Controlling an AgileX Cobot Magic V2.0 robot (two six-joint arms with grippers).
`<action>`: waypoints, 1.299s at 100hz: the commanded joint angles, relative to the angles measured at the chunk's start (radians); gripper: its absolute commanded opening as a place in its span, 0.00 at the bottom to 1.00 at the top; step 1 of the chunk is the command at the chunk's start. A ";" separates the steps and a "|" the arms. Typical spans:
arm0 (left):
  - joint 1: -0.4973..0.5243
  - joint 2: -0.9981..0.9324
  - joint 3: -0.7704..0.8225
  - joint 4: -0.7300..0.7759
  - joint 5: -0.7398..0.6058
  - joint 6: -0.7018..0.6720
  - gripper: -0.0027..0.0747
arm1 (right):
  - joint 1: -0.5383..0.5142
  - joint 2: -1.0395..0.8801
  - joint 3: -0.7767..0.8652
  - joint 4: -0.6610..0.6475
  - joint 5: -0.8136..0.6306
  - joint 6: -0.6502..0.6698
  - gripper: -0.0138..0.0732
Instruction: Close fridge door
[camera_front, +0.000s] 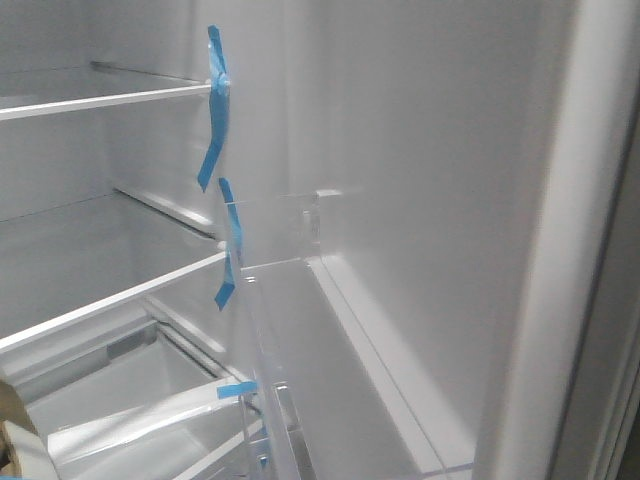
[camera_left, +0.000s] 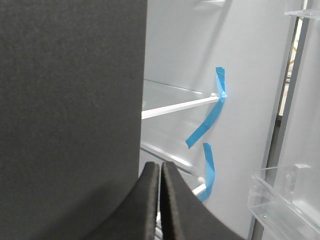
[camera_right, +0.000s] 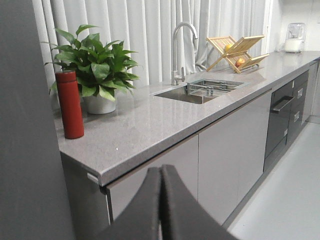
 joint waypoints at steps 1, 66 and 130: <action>-0.008 0.019 0.028 -0.002 -0.077 -0.004 0.01 | -0.006 0.074 -0.136 0.015 -0.009 -0.001 0.07; -0.008 0.019 0.028 -0.002 -0.077 -0.004 0.01 | 0.082 0.255 -0.461 0.073 0.130 -0.001 0.07; -0.008 0.019 0.028 -0.002 -0.077 -0.004 0.01 | 0.270 0.307 -0.461 0.043 0.006 -0.001 0.07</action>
